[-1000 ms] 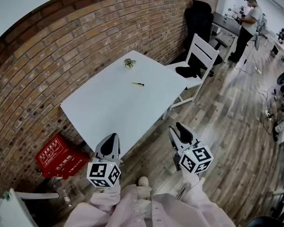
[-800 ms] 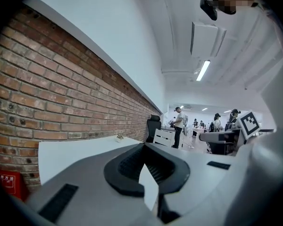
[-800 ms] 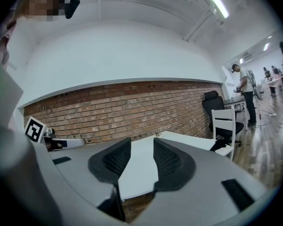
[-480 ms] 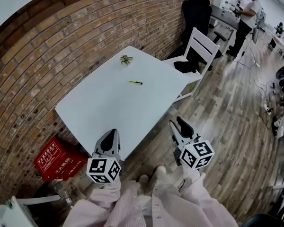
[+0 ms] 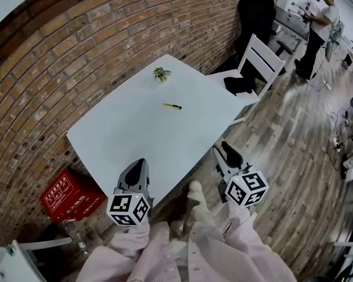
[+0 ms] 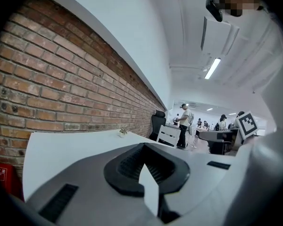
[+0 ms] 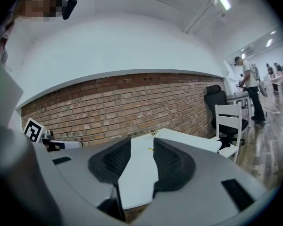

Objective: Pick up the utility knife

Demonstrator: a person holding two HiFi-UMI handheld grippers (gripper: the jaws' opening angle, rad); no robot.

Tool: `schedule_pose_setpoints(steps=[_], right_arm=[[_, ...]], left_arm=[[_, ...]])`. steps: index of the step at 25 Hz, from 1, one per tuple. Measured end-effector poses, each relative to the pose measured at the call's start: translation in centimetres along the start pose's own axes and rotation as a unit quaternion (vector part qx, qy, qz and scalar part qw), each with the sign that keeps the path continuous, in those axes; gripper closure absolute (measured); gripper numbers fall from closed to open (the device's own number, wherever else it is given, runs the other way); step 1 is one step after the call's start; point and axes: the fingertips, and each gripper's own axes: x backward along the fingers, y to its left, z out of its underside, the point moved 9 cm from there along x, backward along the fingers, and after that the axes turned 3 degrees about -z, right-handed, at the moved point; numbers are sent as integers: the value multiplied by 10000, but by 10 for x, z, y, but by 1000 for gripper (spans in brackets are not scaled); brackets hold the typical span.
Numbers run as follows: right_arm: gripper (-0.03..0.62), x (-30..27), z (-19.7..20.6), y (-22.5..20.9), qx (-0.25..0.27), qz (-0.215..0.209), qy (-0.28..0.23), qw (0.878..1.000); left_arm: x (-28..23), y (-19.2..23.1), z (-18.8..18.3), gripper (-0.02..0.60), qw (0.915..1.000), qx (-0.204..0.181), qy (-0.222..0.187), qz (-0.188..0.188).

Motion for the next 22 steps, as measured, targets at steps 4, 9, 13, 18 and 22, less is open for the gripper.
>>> schedule_pose_setpoints(steps=[4, 9, 13, 18, 22], right_arm=[[464, -37, -5, -25, -8, -214, 173, 9996], [464, -84, -12, -55, -12, -533, 433, 9976], [464, -118, -17, -76, 29, -787, 619, 9950], [464, -162, -17, -95, 184, -1200, 935, 9882], [464, -194, -15, -105, 312, -1483, 1181, 9814]], left_arm=[[-34, 3, -3, 589, 9998, 103, 74, -154], [-75, 4, -3, 589, 9986, 227, 237, -411], [-106, 2, -3, 589, 9973, 255, 354, -583], [-138, 1, -2, 589, 9952, 369, 444, -787], [-159, 1, 0, 589, 9931, 455, 503, -960]])
